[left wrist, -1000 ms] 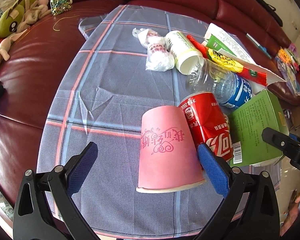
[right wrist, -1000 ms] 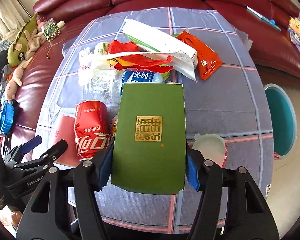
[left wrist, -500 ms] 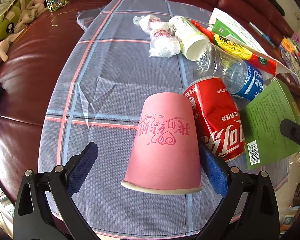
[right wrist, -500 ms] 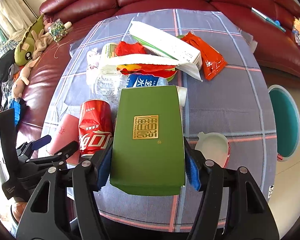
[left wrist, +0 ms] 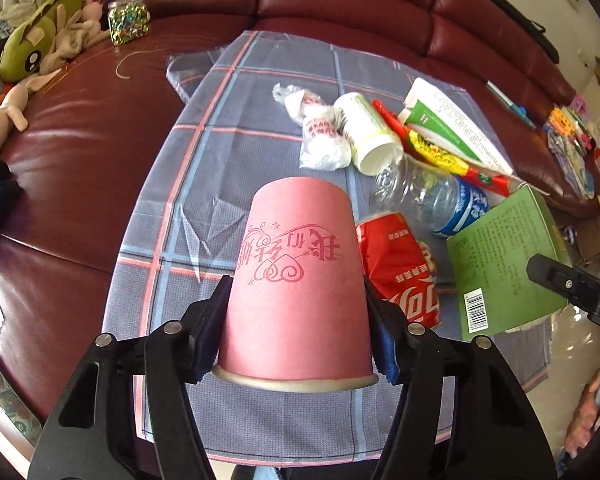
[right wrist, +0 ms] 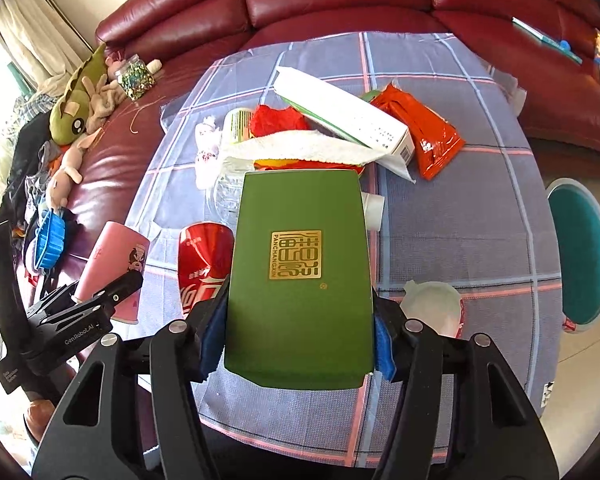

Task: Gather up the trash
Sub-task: 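Carry both items over the teal bin and open both tools to drop them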

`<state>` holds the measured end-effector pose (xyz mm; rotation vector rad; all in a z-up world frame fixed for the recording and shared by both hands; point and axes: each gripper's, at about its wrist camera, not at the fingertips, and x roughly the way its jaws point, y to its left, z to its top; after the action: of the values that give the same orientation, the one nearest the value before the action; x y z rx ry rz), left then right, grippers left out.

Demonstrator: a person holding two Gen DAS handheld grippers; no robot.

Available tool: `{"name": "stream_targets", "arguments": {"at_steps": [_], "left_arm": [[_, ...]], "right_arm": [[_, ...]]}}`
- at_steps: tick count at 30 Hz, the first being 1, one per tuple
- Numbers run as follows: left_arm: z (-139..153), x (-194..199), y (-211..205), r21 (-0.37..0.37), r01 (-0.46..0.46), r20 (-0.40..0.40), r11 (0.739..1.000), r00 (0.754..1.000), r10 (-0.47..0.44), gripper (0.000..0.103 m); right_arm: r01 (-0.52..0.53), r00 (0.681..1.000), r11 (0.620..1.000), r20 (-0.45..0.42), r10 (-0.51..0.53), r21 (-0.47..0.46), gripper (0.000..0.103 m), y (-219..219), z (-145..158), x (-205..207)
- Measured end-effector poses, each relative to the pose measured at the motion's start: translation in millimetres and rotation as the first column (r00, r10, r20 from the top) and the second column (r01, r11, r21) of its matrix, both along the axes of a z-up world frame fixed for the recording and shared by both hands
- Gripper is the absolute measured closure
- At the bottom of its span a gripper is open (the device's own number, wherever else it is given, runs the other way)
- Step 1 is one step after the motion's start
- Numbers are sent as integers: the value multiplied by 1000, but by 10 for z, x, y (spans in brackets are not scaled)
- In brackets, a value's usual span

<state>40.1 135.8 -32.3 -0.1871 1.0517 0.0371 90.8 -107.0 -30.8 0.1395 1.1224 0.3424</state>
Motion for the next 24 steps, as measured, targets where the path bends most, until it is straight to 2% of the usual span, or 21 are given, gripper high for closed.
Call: {"name": "stream_targets", "arguments": {"at_steps": [6,11,16,18,20,24], "left_arm": [[421,16,-350,-28,99,88,995,991,-96,41],[670,169,-915,-18,245,135,969,961,-241,41],[741,368,-1662,-13,397,140,918,909,-392,41],[743,454,-2010,-9,461,138,887,879,-456,40],[737,545,-2353,-9,519,135,855,848,-513,40],[621,746,-3002,-15,596,109,803,799,-591,40]], "right_arm": [[23,999,998,48,-26,64,47,-234,308,-45],[104,985,991,127,-115,89,47,-721,638,-84],[243,951,966,172,-256,92,47,-1439,813,-95],[304,931,949,183,-315,87,47,-1761,837,-92],[364,908,928,190,-373,80,46,-2085,833,-106],[472,862,879,177,-476,63,46,-2722,695,-78]]}}
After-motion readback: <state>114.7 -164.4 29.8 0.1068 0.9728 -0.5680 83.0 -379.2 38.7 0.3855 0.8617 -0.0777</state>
